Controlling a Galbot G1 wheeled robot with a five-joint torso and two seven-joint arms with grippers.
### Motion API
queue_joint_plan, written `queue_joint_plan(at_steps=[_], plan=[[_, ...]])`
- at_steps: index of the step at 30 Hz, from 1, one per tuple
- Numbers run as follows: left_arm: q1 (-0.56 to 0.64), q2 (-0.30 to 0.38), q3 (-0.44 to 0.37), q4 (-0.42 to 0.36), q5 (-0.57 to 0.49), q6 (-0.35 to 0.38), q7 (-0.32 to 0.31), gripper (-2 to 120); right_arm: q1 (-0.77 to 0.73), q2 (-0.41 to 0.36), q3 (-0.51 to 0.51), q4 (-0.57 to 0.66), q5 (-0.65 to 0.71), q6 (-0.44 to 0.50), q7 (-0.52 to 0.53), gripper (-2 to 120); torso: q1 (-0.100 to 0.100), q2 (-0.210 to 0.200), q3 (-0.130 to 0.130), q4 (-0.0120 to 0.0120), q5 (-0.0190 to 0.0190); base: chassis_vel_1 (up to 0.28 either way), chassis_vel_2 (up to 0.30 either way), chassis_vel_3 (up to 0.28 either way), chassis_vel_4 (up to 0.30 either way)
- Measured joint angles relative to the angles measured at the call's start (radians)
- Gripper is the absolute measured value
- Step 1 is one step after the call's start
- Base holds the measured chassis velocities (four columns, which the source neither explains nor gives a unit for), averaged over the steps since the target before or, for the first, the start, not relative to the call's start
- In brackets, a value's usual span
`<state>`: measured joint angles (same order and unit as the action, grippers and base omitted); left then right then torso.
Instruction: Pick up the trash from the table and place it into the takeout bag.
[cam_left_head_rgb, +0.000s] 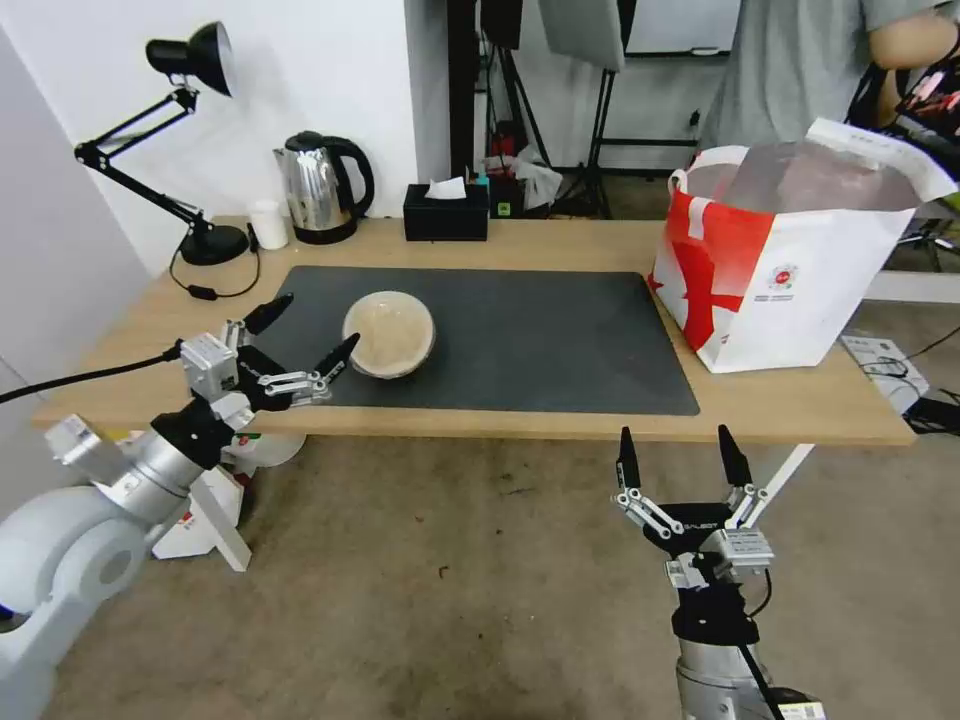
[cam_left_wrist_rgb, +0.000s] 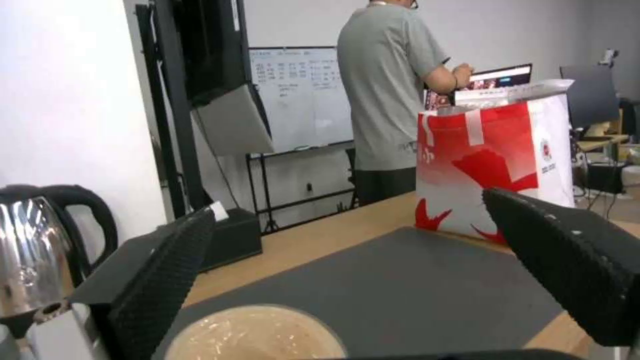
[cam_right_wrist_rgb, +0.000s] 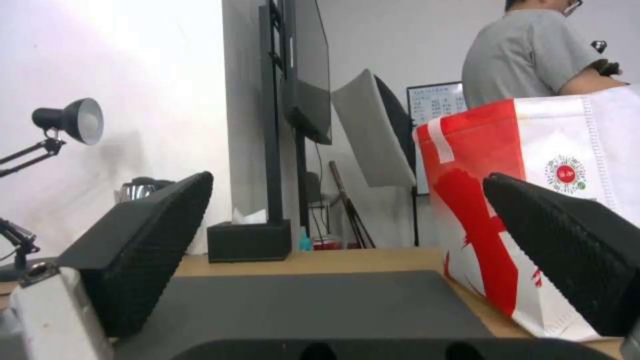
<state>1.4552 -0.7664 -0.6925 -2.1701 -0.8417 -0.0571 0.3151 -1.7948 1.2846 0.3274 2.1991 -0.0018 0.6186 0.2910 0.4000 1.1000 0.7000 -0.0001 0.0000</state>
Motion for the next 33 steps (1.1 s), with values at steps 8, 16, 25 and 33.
queue_joint_plan(at_steps=[8, 16, 25, 33], plan=[[-0.016, 0.008, 0.032, 0.022, 0.003, 0.002, -0.012, 100, 0.0, 0.0, 0.0, 0.0, 0.0, 0.0, 0.0, 100, 0.0, 0.0, 0.0, 0.0001, 0.0, 0.0, 0.0, 0.0, 0.0], [-0.032, 0.014, 0.052, 0.05, -0.012, 0.002, -0.012, 100, 0.0, 0.0, 0.0, 0.0, 0.0, 0.0, 0.0, 100, 0.0, 0.0, 0.0, 0.0001, 0.0, 0.0, 0.0, 0.0, 0.0], [-0.062, 0.017, 0.076, 0.077, -0.017, 0.001, -0.012, 100, 0.0, 0.0, 0.0, 0.0, 0.0, 0.0, 0.0, 100, 0.0, 0.0, 0.0, 0.0001, 0.0, 0.0, 0.0, 0.0, 0.0], [-0.083, 0.028, 0.094, 0.098, -0.019, 0.001, -0.012, 100, 0.0, 0.0, 0.0, 0.0, 0.0, 0.0, 0.0, 100, 0.0, 0.0, 0.0, 0.0, 0.0, 0.0, 0.0, 0.0, 0.0]])
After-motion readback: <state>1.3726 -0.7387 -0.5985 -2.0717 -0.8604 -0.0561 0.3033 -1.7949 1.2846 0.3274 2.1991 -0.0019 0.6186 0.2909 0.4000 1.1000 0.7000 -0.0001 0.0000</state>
